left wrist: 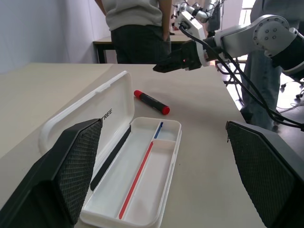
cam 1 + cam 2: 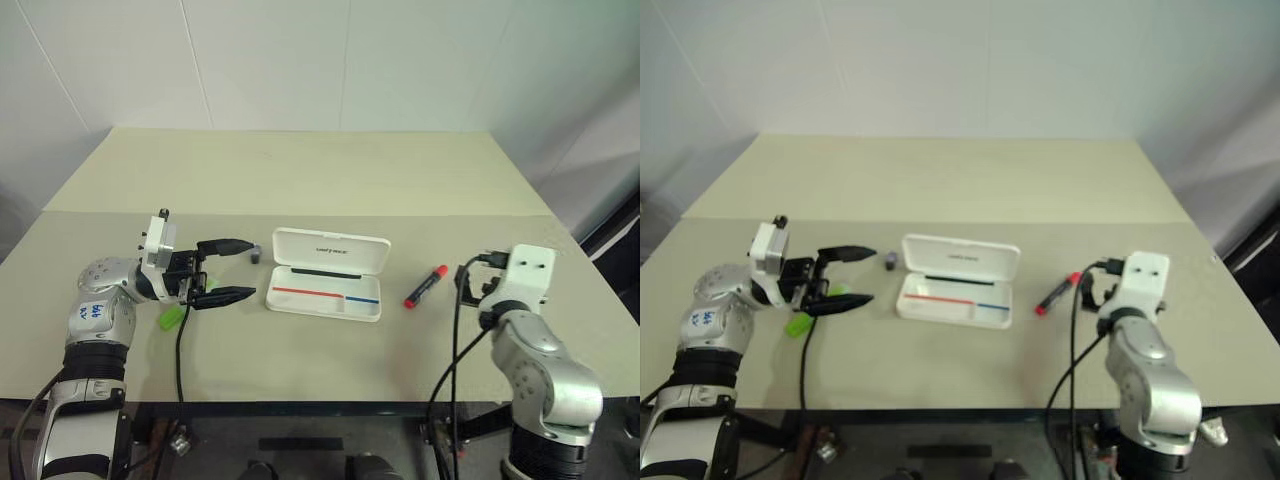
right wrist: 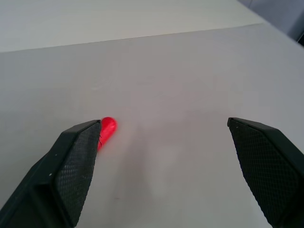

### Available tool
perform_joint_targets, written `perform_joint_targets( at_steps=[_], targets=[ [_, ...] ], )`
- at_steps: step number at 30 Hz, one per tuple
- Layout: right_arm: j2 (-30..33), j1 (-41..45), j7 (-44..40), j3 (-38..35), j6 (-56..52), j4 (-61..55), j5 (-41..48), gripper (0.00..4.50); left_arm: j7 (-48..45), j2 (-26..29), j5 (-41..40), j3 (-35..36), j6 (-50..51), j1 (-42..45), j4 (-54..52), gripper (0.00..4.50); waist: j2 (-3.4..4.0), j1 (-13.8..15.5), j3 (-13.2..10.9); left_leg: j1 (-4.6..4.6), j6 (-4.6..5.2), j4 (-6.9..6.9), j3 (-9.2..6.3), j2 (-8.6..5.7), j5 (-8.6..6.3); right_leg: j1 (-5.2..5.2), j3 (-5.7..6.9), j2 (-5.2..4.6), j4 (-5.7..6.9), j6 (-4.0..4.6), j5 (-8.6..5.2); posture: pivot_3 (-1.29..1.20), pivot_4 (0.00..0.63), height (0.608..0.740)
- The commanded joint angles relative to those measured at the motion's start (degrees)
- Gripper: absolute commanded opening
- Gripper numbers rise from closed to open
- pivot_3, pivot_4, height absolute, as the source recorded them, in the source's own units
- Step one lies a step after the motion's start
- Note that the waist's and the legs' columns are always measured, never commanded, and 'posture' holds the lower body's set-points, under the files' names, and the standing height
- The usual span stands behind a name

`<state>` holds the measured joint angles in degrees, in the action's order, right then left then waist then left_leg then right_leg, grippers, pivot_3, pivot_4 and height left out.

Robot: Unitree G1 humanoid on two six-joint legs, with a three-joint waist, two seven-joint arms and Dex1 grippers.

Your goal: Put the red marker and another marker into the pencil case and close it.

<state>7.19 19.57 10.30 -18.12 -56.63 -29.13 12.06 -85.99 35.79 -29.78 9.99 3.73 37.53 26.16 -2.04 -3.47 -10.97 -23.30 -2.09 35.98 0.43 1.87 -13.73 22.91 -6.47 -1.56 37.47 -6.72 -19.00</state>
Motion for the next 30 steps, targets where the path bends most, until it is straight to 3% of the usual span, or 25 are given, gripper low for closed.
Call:
perform_joint_targets(
  at_steps=[1,15,30],
  targets=[
    [-3.0,2.7,3.0,0.1,-0.9,-1.5,-0.8,4.5,-2.7,0.1,-1.7,0.3,-0.1,0.0,-1.6,4.47,0.0,0.0,0.0,-0.01,0.0,-0.01,-0.01,0.01,0.0,0.01,0.01,0.0,-0.01,0.0,0.0,0.0,0.15,0.74],
    [-4.4,5.7,4.2,4.9,1.2,9.0,-5.9,4.5,-0.9,0.1,-2.1,0.9,0.7,-2.1,-4.6,4.47,0.0,-0.2,0.0,-0.17,0.0,-0.08,-0.03,0.0,0.0,0.39,-0.15,-0.03,0.07,0.01,0.0,0.0,0.15,0.74],
    [-7.1,8.4,5.1,4.0,4.8,17.2,-7.3,4.5,1.9,0.3,-2.9,1.8,2.0,-5.0,-9.3,4.47,0.0,-1.5,0.0,-0.26,-0.01,-0.06,-0.13,0.03,0.01,0.54,-0.21,-0.04,0.18,0.0,0.0,0.0,0.15,0.74]
  ],
)
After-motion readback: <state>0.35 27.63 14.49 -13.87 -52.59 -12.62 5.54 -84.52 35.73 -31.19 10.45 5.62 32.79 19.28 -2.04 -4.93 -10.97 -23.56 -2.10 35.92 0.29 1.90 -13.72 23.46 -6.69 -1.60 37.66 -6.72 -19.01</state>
